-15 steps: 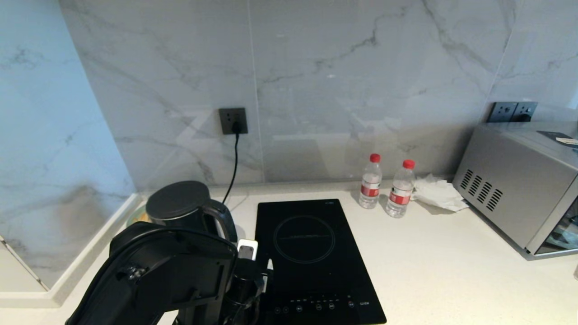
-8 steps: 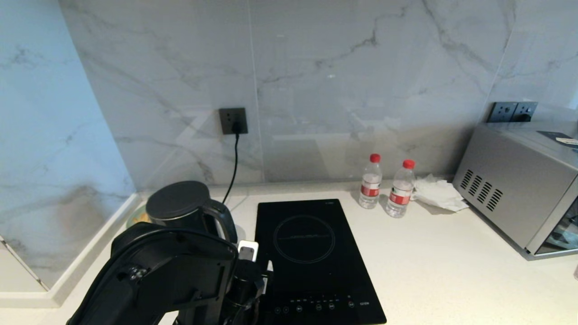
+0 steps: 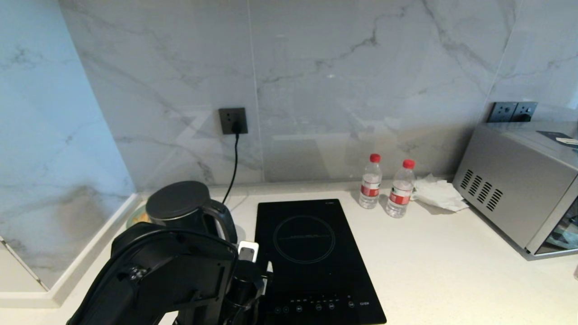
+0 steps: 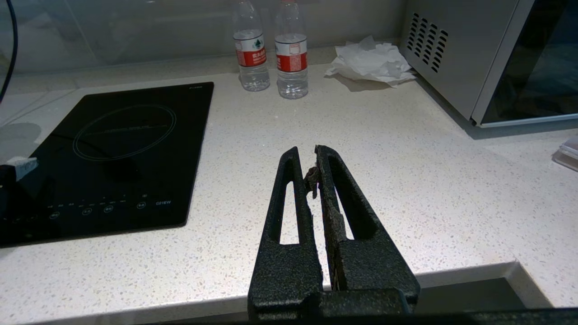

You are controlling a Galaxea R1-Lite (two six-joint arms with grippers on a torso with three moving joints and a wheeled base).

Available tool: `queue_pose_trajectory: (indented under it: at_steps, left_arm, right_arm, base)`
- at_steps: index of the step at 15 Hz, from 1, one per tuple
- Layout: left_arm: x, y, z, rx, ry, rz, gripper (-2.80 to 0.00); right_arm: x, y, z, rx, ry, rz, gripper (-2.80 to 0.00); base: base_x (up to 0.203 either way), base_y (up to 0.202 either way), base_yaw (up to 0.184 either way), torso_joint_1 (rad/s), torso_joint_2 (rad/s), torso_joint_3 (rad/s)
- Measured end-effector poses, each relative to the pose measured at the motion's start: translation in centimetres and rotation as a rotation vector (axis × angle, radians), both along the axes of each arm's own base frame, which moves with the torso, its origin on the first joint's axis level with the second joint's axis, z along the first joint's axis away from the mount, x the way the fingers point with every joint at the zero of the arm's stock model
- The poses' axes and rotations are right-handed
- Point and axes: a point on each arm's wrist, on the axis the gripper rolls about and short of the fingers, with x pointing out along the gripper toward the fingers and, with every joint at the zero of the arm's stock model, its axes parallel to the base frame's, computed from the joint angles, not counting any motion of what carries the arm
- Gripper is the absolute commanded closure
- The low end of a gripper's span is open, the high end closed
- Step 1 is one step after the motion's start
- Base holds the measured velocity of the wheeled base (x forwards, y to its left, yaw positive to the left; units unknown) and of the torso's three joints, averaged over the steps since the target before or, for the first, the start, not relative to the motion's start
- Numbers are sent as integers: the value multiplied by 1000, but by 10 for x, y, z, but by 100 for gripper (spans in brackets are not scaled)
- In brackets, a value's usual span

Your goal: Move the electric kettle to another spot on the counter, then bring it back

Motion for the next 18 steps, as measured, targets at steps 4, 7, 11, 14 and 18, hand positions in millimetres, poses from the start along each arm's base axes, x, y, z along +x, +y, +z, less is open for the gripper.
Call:
queue_pose_trajectory:
  at_steps: [4,7,11,14,18]
  left_arm:
    - [-3,0,-1,19,8,-10,-280]
    - [-3,0,0,30,8,-15,-280]
    - [-6,0,-1,31,20,-36,-280]
    - [-7,1,0,31,24,-45,-280]
    - [-6,0,0,45,18,-51,-280]
  right_arm:
    - [0,0,0,0,0,0,0]
    - [0,0,0,0,0,0,0]
    - [0,0,0,0,0,0,0]
    - [0,0,0,0,0,0,0]
    - [0,0,0,0,0,0,0]
  base:
    - [0,0,0,0,0,0]
    - [0,0,0,0,0,0]
    - [0,0,0,0,0,0]
    - [0,0,0,0,0,0]
    - [0,0,0,0,0,0]
